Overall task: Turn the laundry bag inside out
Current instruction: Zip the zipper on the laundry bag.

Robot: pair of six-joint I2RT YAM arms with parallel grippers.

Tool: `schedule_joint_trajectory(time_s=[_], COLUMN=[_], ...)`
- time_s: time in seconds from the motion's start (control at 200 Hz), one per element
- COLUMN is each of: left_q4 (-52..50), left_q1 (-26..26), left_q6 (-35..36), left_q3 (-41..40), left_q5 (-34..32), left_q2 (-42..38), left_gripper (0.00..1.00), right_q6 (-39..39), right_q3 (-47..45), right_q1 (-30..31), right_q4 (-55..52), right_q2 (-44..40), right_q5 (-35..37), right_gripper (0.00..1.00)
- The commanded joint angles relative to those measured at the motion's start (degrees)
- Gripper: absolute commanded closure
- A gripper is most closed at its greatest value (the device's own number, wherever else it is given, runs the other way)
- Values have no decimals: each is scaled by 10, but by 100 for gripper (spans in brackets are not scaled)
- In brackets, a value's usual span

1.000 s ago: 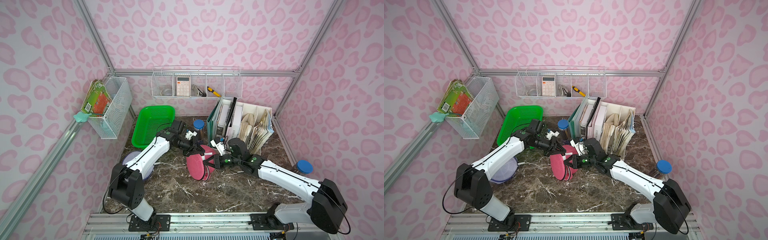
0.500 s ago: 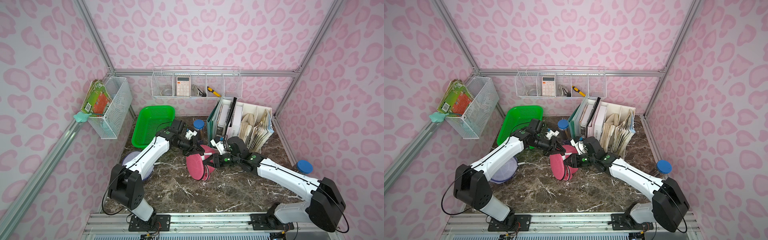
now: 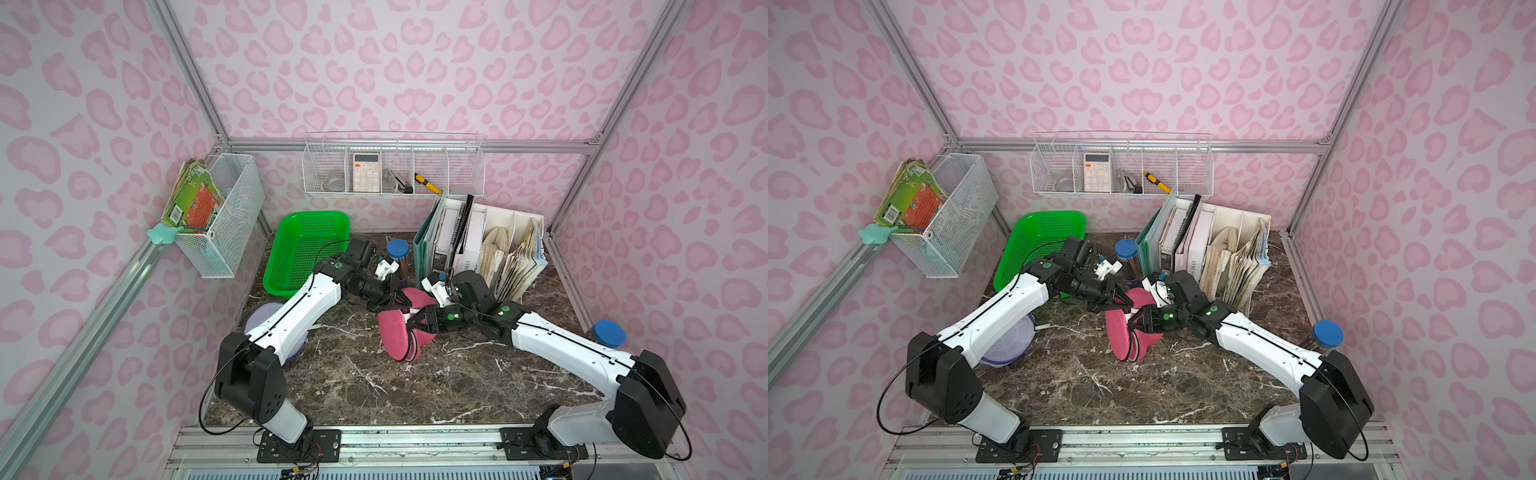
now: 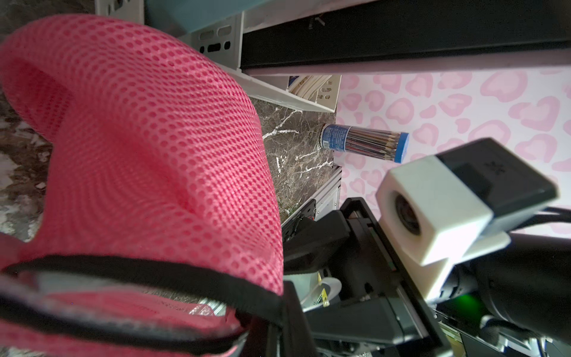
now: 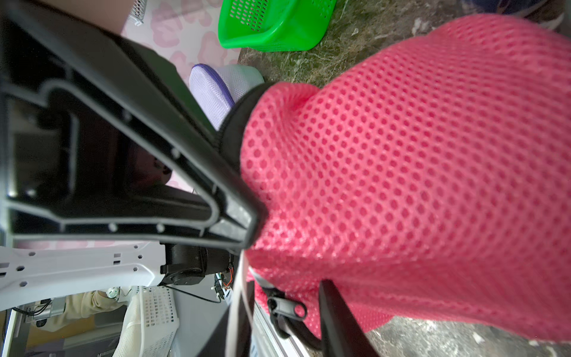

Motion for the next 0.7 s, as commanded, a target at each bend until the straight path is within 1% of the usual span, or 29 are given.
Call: schedule_joint_trajectory(time_s=[0.0,0.15,0.465,0.695], left_q4=[-3,-3,-2,-2], left_q1=[0,0,-1,-1], left_q6=[11,10,7,6], left_q3=[3,3,0,2], left_q5=[-1,-2,-1,1], left_q2=[-1,0,4,9], left_gripper=[100,100,100,100], right_q6=[-2,9,16,23], right_q3=[-6,-20,-16,-24], right_q1=[1,2,2,3], right_q4=[-5,11,40,55], right_q2=[0,-9,-20,-20], right_q5=[-9,-11,-22,-30], right_gripper=[60,60,78,81])
